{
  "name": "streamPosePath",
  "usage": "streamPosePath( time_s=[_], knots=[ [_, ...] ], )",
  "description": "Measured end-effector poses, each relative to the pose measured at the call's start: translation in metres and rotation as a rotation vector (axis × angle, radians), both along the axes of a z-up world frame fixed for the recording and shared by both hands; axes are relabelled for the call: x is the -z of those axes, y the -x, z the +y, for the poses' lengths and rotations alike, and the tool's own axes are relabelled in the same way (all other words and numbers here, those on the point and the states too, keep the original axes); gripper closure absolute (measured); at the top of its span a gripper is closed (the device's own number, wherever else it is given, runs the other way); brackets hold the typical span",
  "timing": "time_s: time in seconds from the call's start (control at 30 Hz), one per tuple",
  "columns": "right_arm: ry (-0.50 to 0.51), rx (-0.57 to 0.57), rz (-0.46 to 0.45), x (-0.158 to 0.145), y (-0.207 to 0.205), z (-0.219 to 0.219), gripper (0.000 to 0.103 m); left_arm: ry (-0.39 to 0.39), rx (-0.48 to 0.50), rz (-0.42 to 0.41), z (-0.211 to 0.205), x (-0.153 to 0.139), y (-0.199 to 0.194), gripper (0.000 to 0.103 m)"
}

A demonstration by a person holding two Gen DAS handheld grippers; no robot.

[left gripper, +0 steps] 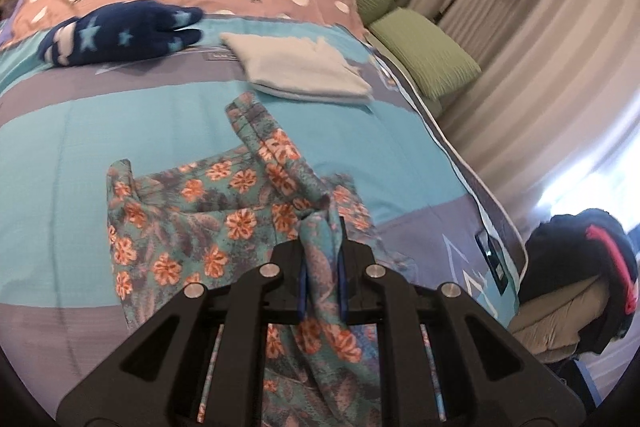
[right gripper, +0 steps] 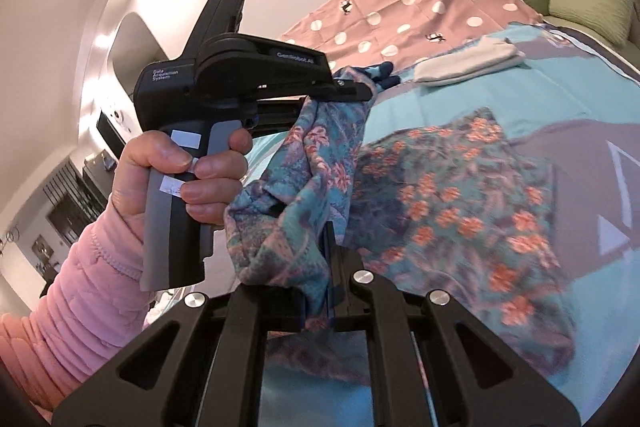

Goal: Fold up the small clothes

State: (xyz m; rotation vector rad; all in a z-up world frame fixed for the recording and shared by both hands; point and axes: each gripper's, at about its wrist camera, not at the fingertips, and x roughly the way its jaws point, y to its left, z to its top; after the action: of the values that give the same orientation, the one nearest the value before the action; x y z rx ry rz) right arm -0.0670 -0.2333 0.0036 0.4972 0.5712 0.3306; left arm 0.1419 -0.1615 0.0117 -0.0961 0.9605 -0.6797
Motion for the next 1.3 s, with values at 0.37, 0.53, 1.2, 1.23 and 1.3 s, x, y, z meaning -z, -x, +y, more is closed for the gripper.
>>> streamPosePath(
  time_s=[0.37, 0.53, 1.2, 1.23, 1.3],
  knots=[
    [-0.04, 0.087, 0.055, 0.019, 0.025, -0.045, 0.096, -0.142, 0.081, 0.001, -0.076, 0.027, 0.011, 0.092],
    [-0.059, 0.102, 0.084, 0.029, 0.038, -0.055, 0.096, -0.206, 0.118, -0.018, -0.101, 0.04, 0.02, 0.092],
    [-0.251, 0.076, 0.195, 0.067, 0.053, -0.091, 0.093, -0.292, 0.099, -0.232, -0.115, 0.031, 0.047, 0.042],
    [-0.264, 0.071, 0.197, 0.067, 0.054, -0.093, 0.093, -0.285, 0.09, -0.235, -0.108, 0.029, 0.049, 0.04],
    [-0.29, 0.057, 0.202, 0.069, 0.053, -0.097, 0.091, -0.263, 0.071, -0.236, -0.087, 0.024, 0.058, 0.039]
  ],
)
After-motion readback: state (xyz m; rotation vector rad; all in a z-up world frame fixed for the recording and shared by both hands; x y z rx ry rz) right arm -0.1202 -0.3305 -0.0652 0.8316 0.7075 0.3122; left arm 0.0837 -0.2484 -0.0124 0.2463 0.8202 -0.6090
